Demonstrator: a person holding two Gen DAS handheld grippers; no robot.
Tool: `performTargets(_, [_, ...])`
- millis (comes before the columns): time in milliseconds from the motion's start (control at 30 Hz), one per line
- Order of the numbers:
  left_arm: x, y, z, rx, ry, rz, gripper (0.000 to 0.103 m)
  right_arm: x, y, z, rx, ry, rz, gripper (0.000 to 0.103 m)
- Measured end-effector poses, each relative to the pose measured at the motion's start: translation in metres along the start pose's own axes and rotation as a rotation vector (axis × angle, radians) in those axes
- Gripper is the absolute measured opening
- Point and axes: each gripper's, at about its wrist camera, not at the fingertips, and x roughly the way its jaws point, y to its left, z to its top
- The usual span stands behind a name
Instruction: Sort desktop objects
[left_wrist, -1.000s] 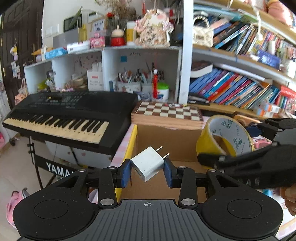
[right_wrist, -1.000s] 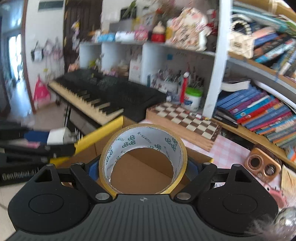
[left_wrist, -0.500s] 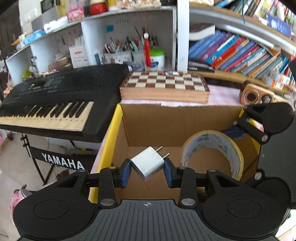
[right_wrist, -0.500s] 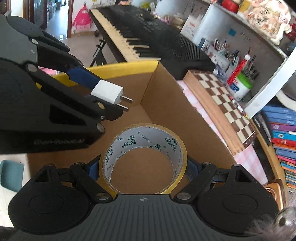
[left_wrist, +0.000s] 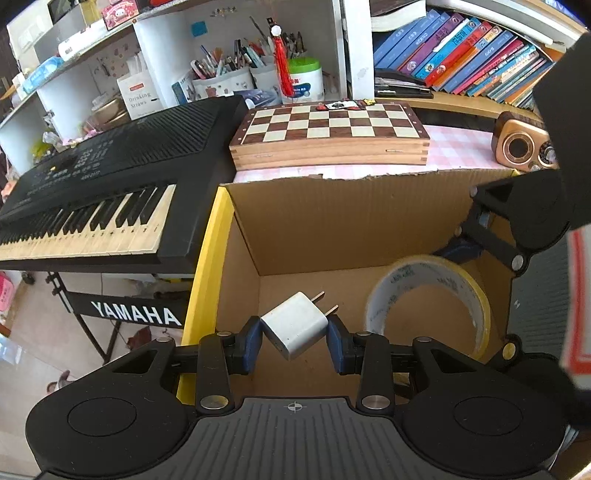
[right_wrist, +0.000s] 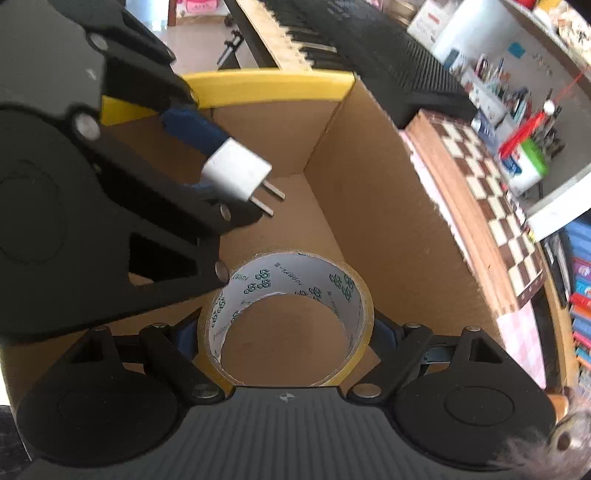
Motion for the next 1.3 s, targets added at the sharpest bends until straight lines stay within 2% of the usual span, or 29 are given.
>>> performTargets(400, [0.002, 0.000, 0.001, 0.019, -0.009, -0.011, 0.037, 0.000, -0.001, -0.003, 0.026, 0.010, -0.005, 0.087])
performTargets(633, [0.000, -0.002, -0.006, 0.048, -0.031, -0.001, 0.042, -0.004, -0.006, -0.001, 0.070, -0.018, -0.025, 0.087])
performTargets(733, [-0.007, -0.001, -0.008, 0.040, -0.055, -0.013, 0.049, -0.011, -0.011, -0.004, 0.111, -0.051, -0.041, 0.088])
performTargets(867, [-0.022, 0.003, -0.009, 0.025, -0.107, -0.010, 0.067, -0.026, -0.013, -0.014, 0.155, -0.089, -0.073, 0.088])
performTargets(1300, [-0.102, 0.013, -0.018, -0.024, -0.319, -0.006, 0.080, -0.113, -0.009, -0.049, 0.333, -0.336, -0.202, 0.088])
